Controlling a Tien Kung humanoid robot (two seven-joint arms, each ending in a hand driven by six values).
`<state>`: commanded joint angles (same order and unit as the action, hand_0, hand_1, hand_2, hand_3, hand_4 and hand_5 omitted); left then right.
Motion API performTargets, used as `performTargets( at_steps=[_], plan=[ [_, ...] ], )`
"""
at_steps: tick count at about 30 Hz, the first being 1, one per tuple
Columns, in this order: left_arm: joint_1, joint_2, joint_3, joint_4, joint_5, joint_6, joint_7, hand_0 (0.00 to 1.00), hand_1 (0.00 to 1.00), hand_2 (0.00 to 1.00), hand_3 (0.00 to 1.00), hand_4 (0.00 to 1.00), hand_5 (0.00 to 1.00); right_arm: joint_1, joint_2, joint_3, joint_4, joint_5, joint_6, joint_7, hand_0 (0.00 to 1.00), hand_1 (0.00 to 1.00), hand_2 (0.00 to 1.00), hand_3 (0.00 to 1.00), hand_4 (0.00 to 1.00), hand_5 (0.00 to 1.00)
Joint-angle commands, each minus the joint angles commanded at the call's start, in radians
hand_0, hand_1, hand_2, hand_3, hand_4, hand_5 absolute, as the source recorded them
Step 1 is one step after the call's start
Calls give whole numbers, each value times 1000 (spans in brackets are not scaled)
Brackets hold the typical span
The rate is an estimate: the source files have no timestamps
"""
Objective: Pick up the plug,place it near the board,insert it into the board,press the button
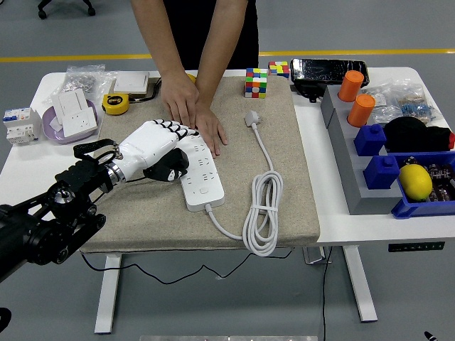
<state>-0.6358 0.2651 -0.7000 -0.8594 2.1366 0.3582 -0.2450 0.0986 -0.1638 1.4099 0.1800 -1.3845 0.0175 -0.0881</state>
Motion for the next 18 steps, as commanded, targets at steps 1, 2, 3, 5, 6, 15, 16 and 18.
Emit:
performTargets(
  at_steps=[1, 2, 3, 5, 6, 15, 16, 18],
  plan=[
    [11, 2, -18, -14, -17, -6, -6, 825, 982, 985, 961, 998, 749, 0, 0, 0, 0, 1, 0, 1, 823, 750, 746, 785, 998, 910],
    [21, 2, -34, -26, -28, -10, -9, 825, 982, 985, 961, 998, 749, -1, 0, 0, 0, 1, 0, 1, 823, 750, 746, 785, 998, 910],
    [57, 0, -87, -65, -55, -15, -13, 825, 982, 985, 961, 998, 749, -3, 2, 2, 0, -2, 0, 1, 823, 750, 746, 785, 998, 910],
    [93, -6, -143, -106, -95, -19, -15, 866, 998, 998, 969, 998, 913, -5, 3, 4, 0, -2, -1, 1, 825, 750, 746, 785, 998, 903],
    [117, -14, -175, -133, -124, -22, -13, 866, 998, 998, 969, 998, 913, -8, 4, 5, 0, -5, 0, 1, 825, 750, 746, 785, 998, 903],
    [381, -113, -404, -439, -444, 5, 144, 877, 998, 998, 967, 998, 998, -16, 10, 12, 0, -13, 0, 2, 825, 749, 746, 785, 998, 899],
    [402, -119, -407, -464, -479, 6, 162, 877, 998, 998, 967, 998, 998, -17, 10, 14, 0, -14, -1, 2, 825, 749, 746, 785, 998, 899],
    [441, -130, -408, -511, -558, -2, 198, 976, 998, 998, 969, 998, 998, -18, 10, 13, 0, -15, 0, 3, 825, 749, 745, 784, 998, 896]
  ],
)
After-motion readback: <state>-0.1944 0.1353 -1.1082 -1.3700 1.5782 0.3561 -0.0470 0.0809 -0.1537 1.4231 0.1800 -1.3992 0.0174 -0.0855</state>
